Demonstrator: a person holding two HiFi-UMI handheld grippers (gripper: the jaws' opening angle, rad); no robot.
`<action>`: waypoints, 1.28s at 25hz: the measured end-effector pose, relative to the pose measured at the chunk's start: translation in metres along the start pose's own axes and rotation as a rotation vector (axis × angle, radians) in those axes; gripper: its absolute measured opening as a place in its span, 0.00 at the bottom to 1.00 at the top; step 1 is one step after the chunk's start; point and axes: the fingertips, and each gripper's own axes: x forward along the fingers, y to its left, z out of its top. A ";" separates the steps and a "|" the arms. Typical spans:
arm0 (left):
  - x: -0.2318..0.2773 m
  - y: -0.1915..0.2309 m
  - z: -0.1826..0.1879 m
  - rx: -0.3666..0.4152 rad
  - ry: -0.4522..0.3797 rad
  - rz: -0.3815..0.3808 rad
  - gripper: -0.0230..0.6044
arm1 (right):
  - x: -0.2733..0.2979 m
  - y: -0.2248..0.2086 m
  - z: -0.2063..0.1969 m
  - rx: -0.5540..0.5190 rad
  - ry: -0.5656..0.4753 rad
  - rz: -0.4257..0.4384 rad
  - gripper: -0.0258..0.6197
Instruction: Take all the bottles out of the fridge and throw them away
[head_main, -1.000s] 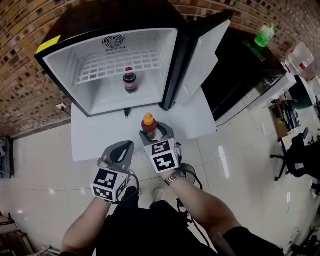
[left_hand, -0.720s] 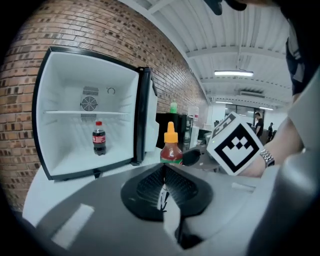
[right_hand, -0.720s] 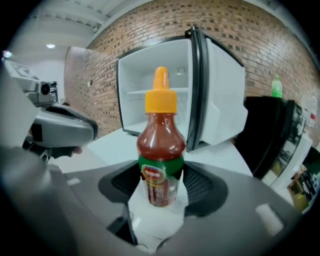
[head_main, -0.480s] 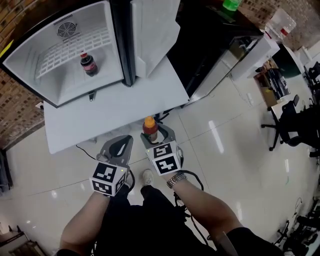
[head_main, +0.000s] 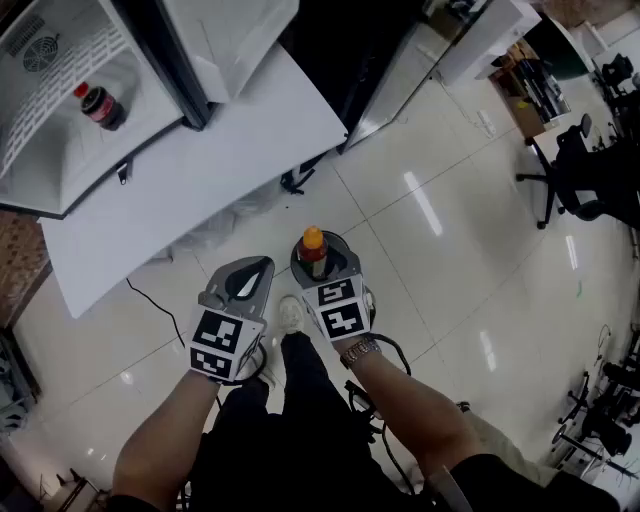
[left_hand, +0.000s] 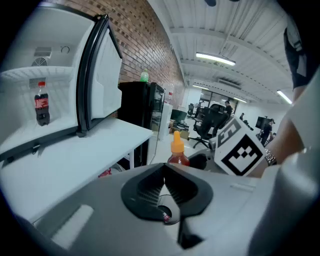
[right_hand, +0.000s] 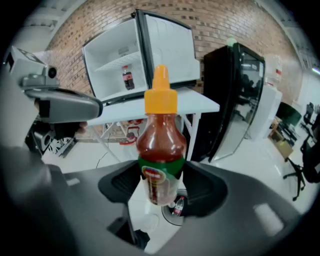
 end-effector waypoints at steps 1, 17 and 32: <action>0.005 -0.002 -0.005 0.002 0.011 -0.012 0.04 | 0.004 -0.004 -0.011 0.016 0.013 -0.009 0.45; 0.076 -0.028 -0.094 -0.028 0.186 -0.133 0.04 | 0.071 -0.060 -0.174 0.214 0.267 -0.065 0.45; 0.104 -0.045 -0.119 -0.076 0.234 -0.163 0.04 | 0.098 -0.082 -0.206 0.235 0.346 -0.066 0.47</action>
